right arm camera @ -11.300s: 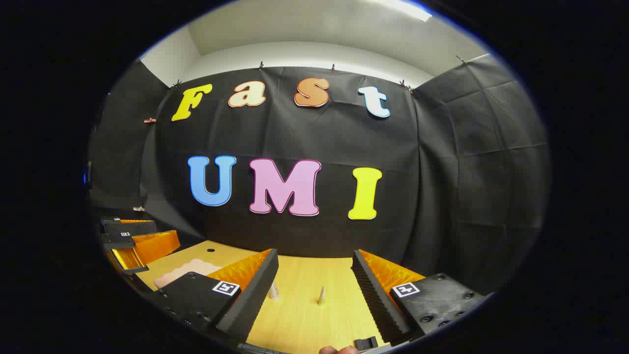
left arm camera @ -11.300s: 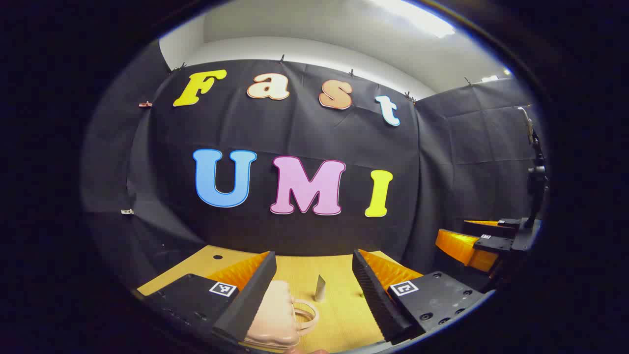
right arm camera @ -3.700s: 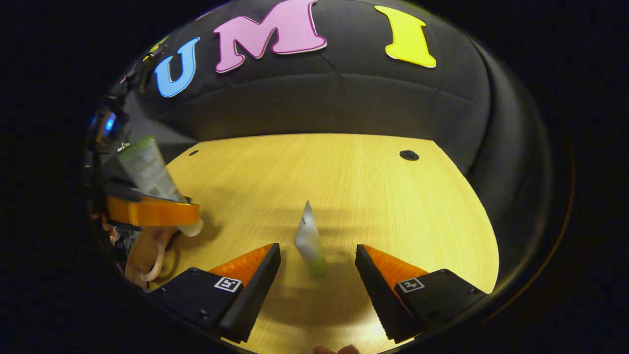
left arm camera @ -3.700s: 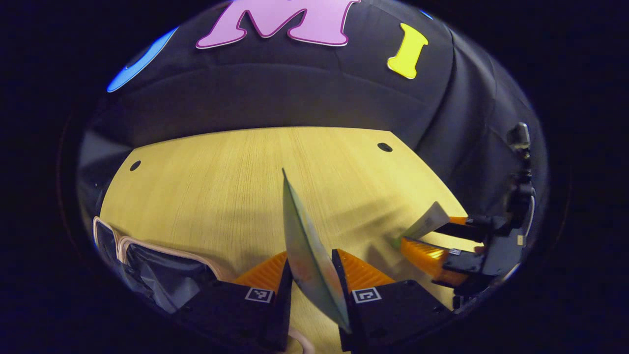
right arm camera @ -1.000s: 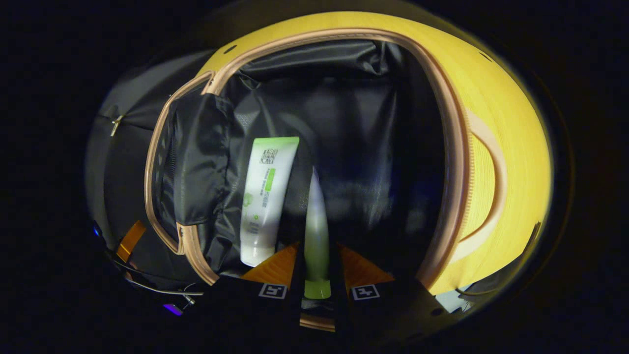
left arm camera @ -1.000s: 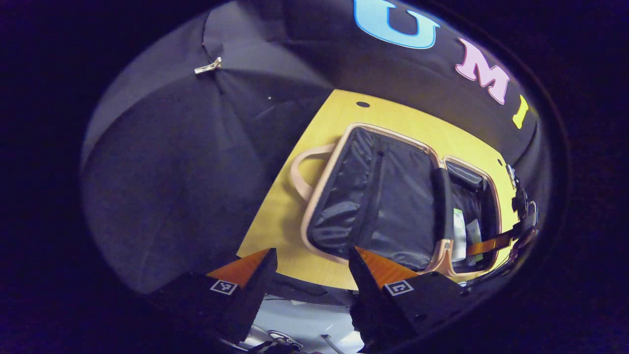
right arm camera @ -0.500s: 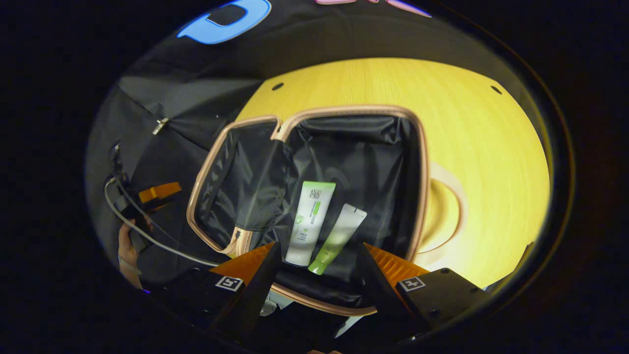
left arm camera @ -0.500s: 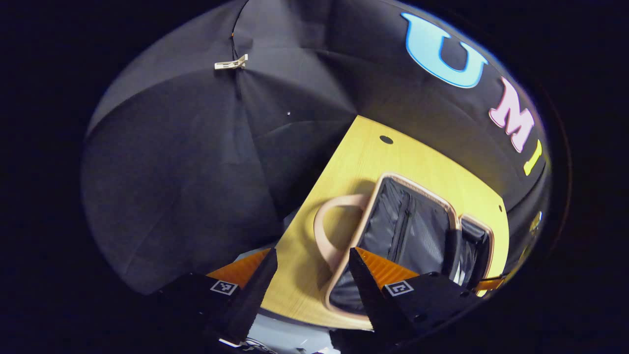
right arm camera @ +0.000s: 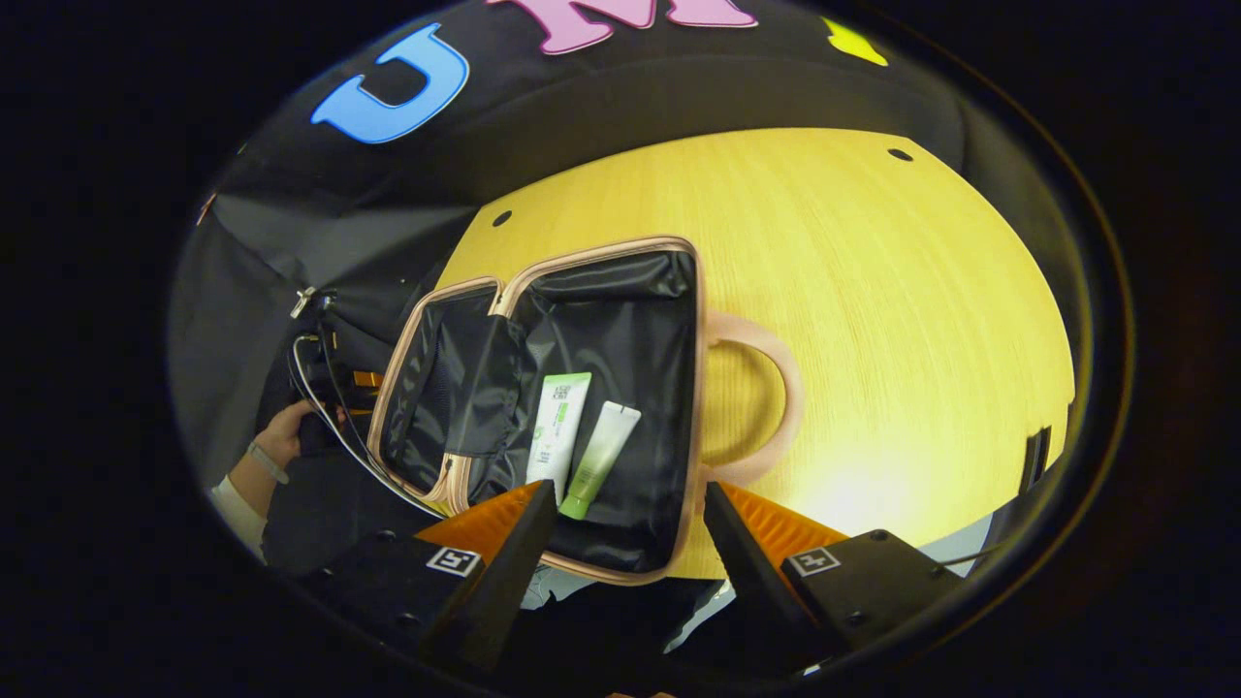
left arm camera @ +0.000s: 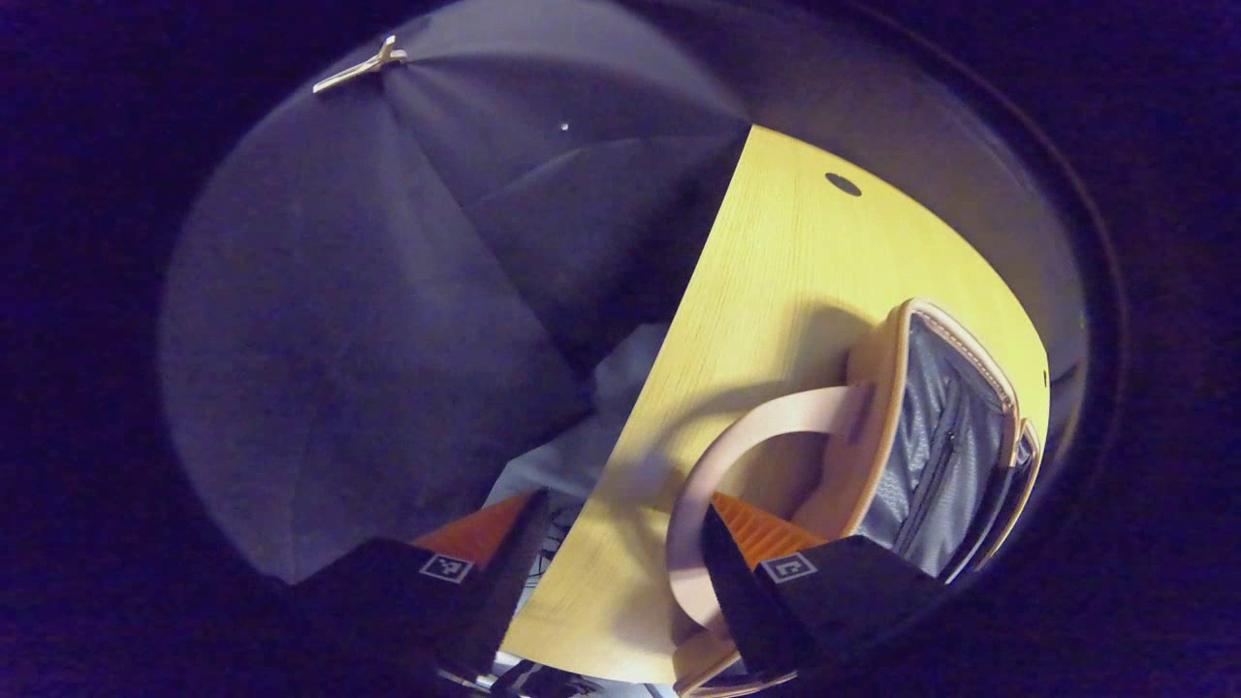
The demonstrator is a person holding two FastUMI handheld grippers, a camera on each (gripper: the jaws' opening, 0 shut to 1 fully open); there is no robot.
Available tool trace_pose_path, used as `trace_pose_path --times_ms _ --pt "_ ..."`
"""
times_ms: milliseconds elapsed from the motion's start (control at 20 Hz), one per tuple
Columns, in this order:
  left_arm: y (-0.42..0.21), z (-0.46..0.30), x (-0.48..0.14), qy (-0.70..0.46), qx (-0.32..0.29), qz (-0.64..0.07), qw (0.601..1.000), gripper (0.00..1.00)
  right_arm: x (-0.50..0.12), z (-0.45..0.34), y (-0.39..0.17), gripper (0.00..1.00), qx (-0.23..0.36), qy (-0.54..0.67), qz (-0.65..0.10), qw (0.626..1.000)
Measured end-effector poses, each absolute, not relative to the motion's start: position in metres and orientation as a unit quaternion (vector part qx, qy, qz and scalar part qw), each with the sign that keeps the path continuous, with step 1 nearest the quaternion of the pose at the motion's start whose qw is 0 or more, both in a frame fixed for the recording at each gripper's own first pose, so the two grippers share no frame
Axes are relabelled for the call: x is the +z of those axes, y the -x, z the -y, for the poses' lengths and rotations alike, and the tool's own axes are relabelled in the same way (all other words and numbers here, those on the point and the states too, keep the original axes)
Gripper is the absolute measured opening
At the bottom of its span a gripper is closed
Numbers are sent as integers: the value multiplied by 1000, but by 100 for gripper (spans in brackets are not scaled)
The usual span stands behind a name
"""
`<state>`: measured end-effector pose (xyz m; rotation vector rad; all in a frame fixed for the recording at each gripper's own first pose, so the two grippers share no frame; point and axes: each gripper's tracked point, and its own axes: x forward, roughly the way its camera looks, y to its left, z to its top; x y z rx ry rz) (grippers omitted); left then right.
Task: First open the suitcase, pack the skin care products into it, and then close the suitcase.
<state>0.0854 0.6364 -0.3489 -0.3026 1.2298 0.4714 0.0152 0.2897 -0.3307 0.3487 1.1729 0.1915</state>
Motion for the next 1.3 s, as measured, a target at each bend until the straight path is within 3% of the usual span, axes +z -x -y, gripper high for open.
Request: trace_pose_path --times_ms 50,100,200,500,800,1100,1300 --pt "-87 -634 -348 128 208 -575 781 76 -330 -285 -15 98 84 -162 -546 818" --pt "-93 -619 -336 124 181 -573 789 69 -328 -281 -16 98 81 -163 -542 820" --pt "-95 -620 -346 88 187 -584 785 17 -325 -274 -16 98 81 -173 -539 821" --pt "-98 -600 -279 84 161 -534 826 10 -307 -280 -29 98 110 -167 -505 840" --pt "-108 -532 -143 52 108 -439 890 6 -285 -259 -36 98 139 -160 -475 854" --pt "-106 -368 -21 51 13 -356 933 6 -258 -199 -37 98 167 -142 -438 872" --pt "-108 -228 -11 61 -66 -351 932 6 -234 -140 -35 97 164 -147 -405 887"
